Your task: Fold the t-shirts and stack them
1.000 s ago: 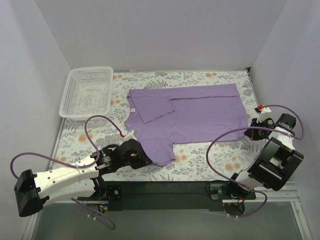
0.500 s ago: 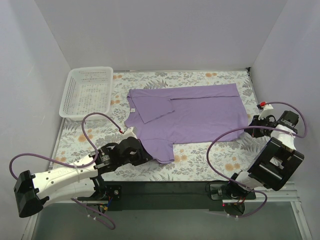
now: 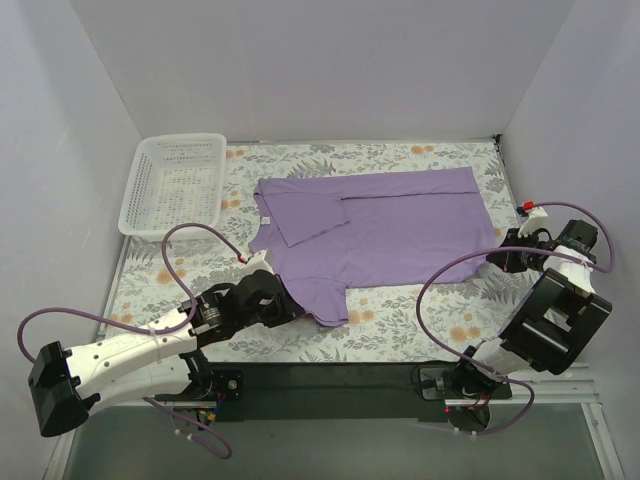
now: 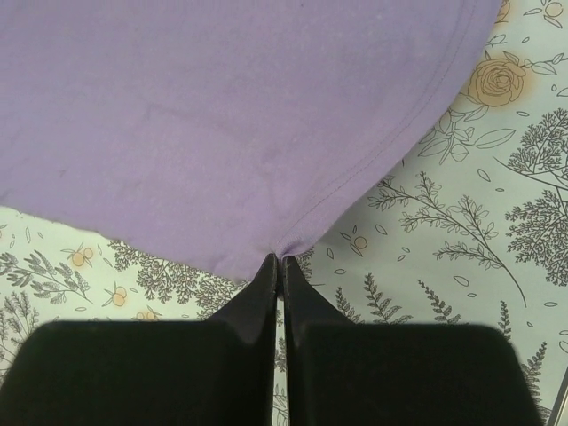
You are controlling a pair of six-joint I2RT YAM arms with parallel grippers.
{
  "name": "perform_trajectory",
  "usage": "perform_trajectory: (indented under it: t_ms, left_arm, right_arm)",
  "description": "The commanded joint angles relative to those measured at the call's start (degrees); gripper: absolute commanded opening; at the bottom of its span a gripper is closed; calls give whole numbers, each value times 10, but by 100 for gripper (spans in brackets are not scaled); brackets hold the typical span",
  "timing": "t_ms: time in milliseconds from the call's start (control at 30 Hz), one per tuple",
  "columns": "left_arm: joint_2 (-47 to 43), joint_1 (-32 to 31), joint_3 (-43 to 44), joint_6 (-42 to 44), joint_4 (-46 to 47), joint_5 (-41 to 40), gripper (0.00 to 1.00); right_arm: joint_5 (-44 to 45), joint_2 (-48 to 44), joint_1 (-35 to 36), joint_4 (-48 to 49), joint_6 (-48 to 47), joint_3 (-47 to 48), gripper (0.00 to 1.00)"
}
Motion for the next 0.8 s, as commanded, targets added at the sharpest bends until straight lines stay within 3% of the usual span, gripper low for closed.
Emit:
perform_trajectory:
  t_ms: [0,767]
  left_arm:
    - [-3,6,15,10,9,-9,0]
    - [-6,32,21,30,11,5,0]
  right_arm:
    - [-22,5,-3,-6,6,26,1]
    - [-33,21,-1,-5,14,31,1]
